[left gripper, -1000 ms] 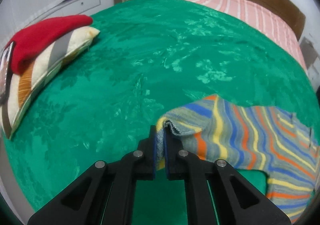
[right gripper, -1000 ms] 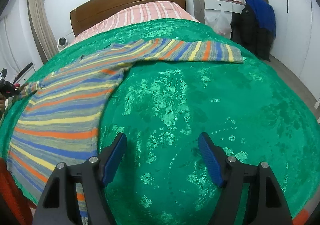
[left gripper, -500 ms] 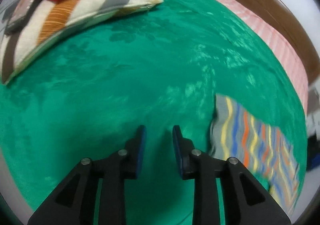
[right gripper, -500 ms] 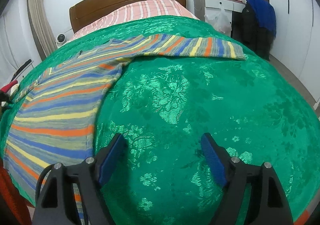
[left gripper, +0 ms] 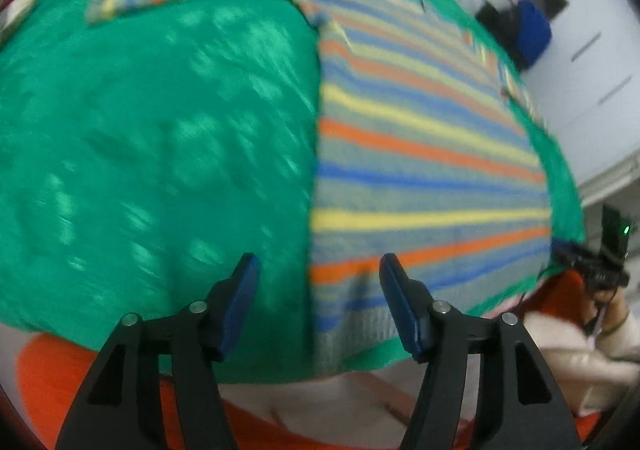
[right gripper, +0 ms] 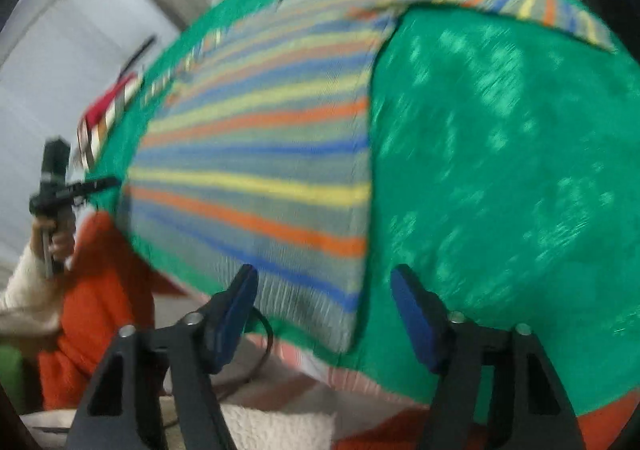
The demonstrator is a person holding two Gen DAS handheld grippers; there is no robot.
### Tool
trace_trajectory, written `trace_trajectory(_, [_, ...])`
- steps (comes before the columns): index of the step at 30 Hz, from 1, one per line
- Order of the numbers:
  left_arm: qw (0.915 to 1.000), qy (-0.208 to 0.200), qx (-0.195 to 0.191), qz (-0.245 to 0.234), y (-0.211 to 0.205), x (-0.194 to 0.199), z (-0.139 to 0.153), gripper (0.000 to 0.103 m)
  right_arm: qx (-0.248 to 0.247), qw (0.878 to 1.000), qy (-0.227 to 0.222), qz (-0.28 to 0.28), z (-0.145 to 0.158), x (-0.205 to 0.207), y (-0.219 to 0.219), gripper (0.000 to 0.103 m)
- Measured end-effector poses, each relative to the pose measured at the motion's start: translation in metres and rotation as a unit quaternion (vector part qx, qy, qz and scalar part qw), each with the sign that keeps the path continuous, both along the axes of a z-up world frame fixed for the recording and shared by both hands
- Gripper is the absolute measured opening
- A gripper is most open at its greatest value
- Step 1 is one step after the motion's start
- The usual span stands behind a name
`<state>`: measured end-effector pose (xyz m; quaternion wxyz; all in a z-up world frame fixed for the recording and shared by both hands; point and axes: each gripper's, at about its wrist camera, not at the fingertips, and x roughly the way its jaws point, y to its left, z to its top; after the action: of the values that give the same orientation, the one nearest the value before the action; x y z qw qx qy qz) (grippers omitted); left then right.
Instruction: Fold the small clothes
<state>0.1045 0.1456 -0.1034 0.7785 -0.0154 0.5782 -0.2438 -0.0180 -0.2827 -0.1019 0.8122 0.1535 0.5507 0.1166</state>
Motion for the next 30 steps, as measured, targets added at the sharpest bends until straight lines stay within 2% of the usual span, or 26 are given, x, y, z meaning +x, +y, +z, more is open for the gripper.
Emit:
trace_trajectory(1, [0.9999,0.001,0.009,-0.005,-0.005,-0.003,-0.004,0.061,0.0,1.0,0.009,0.009,-0.006,0.001,0.005,0.056])
trace_trajectory(2, [0.9997,-0.007,0.023,-0.009,-0.008,-0.006,-0.008,0.049,-0.001,1.0,0.016,0.015,-0.011,0.002,0.009,0.052])
trace_trajectory(3, [0.9993,-0.013,0.033,-0.012,-0.009,-0.007,-0.011,0.012,-0.006,1.0,0.02,0.018,-0.014,0.002,0.013,0.036])
trace_trajectory(4, [0.9995,-0.004,0.027,-0.019,-0.009,-0.007,-0.013,0.003,-0.015,0.999,0.025,0.014,-0.019,0.004,0.014,0.009])
trace_trajectory(6, [1.0,0.005,0.008,-0.003,-0.002,-0.014,-0.009,0.001,0.002,0.999,0.033,-0.003,-0.019,0.004,0.008,0.005])
trace_trajectory(9, [1.0,-0.004,-0.004,-0.008,0.008,-0.029,0.004,0.0,-0.001,0.999,0.034,-0.014,-0.001,0.0,0.0,0.005])
trace_trajectory(12, [0.9997,0.005,0.013,-0.019,0.012,-0.042,0.0,0.0,0.008,0.999,0.046,-0.021,0.01,-0.013,-0.002,0.004])
trace_trajectory(16, [0.999,0.024,0.038,-0.009,0.009,-0.035,-0.023,0.0,-0.006,0.997,0.074,-0.03,-0.014,-0.012,0.001,0.004])
trace_trajectory(18, [0.9987,0.026,0.044,-0.007,0.01,-0.032,-0.024,0.0,-0.002,0.995,0.086,-0.041,-0.027,-0.006,0.0,0.004])
trace_trajectory(22, [0.9981,0.015,0.058,-0.009,0.0,-0.032,-0.022,0.001,-0.004,0.995,0.087,-0.048,-0.031,-0.003,0.001,0.004])
trace_trajectory(25, [0.9985,0.002,0.055,-0.004,-0.001,-0.037,-0.018,0.01,-0.011,0.996,0.076,-0.047,-0.027,-0.005,0.004,0.006])
trace_trajectory(26, [0.9985,-0.004,0.055,-0.001,-0.002,-0.038,-0.014,0.016,-0.012,0.996,0.071,-0.049,-0.025,-0.006,0.004,0.007])
trace_trajectory(27, [0.9984,-0.013,0.056,0.003,0.0,-0.041,-0.009,0.028,-0.01,0.996,0.067,-0.051,-0.022,-0.008,0.003,0.015])
trace_trajectory(28, [0.9984,-0.02,0.053,0.006,0.002,-0.043,-0.004,0.034,-0.01,0.996,0.066,-0.057,-0.019,-0.01,-0.001,0.023])
trace_trajectory(30, [0.9983,-0.039,0.04,0.018,0.01,-0.048,0.011,0.05,-0.011,0.996,0.062,-0.07,-0.012,-0.019,-0.011,0.03])
